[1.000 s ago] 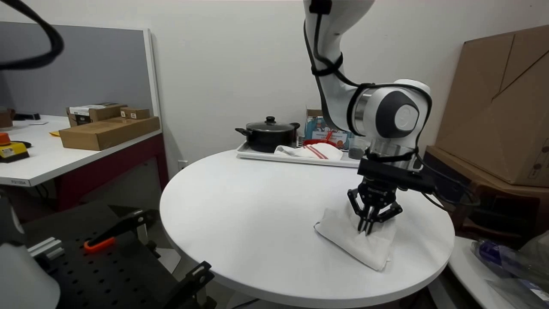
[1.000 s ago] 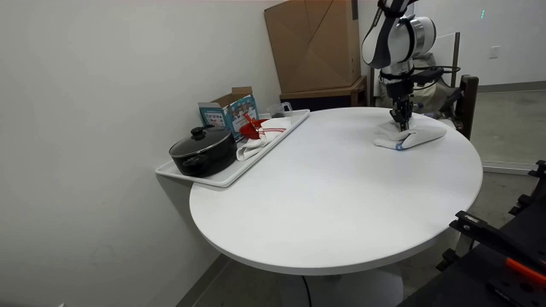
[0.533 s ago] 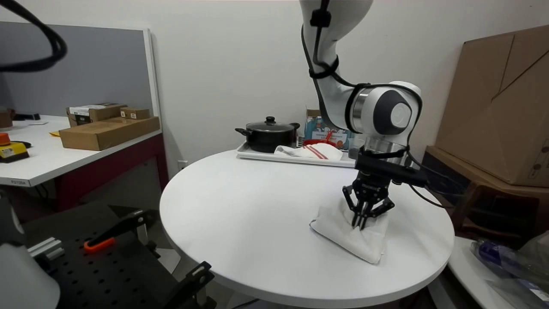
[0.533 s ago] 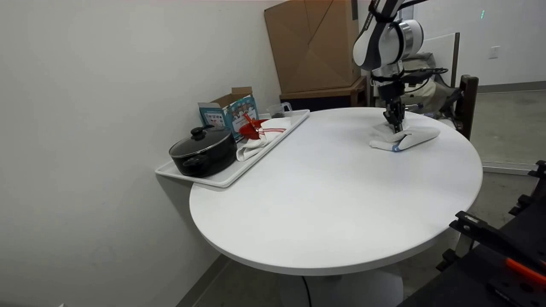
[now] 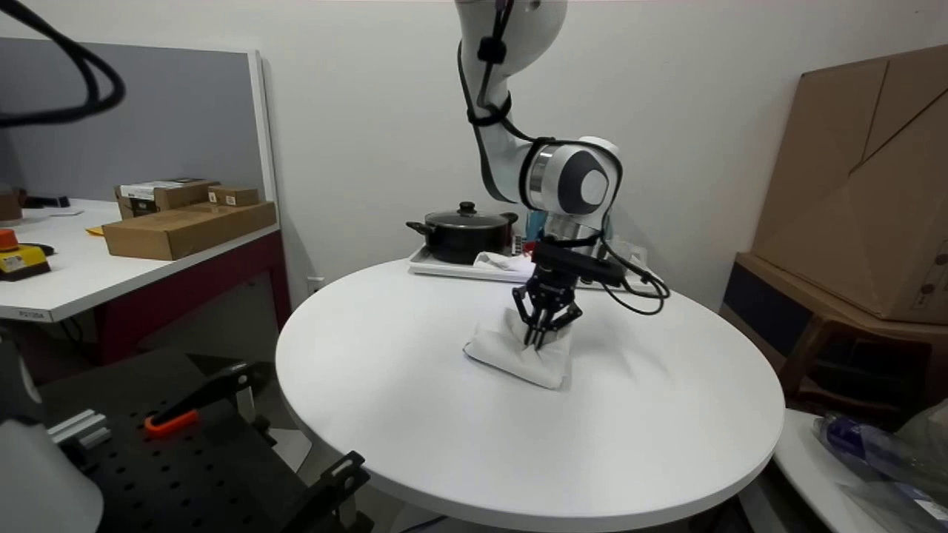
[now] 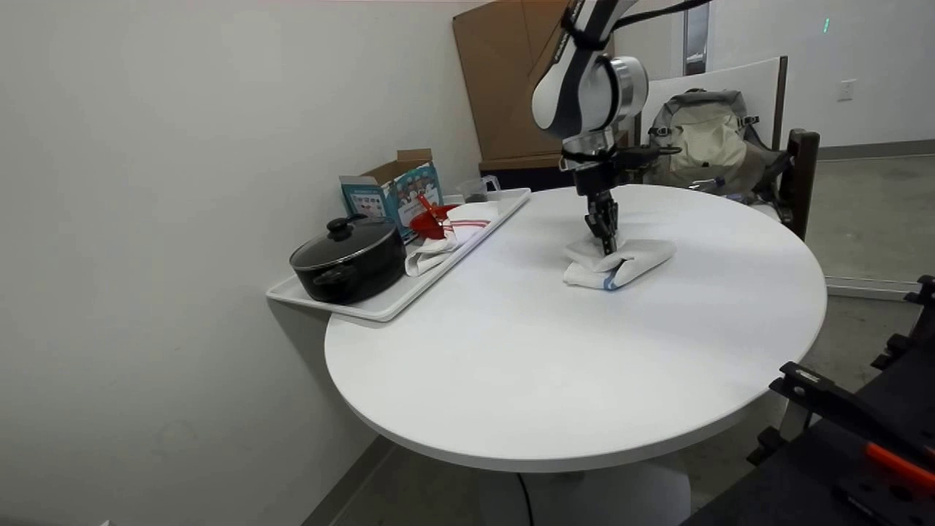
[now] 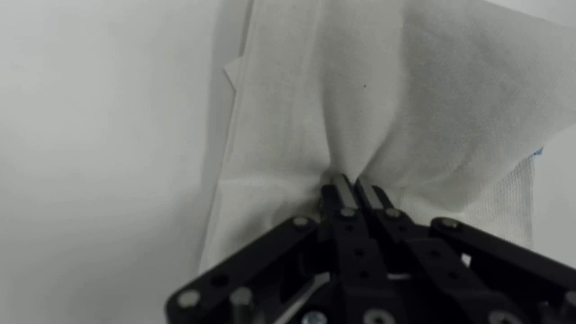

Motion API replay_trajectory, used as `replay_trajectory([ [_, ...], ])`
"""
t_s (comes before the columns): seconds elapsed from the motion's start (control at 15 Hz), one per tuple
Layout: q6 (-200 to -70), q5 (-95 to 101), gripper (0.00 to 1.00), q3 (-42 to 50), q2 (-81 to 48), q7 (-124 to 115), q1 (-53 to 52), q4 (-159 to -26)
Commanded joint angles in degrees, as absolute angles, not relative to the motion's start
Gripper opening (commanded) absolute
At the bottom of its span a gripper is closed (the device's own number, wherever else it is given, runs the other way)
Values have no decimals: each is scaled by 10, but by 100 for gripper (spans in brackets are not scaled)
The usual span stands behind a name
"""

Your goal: Wipe the table

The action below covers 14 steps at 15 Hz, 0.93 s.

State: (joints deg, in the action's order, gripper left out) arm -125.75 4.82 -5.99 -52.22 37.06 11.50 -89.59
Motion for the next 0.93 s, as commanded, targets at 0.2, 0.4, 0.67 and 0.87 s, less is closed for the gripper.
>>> replay_trajectory([
  [0.2, -1216, 56, 1, -69, -613, 312, 16, -776],
  [0.4, -1172, 58, 1, -75, -646, 284, -21, -716],
  [0.67, -1185, 56, 4, -76, -587, 299, -7, -773],
  [0.87, -1190, 62, 1, -68, -566, 296, 3, -802],
])
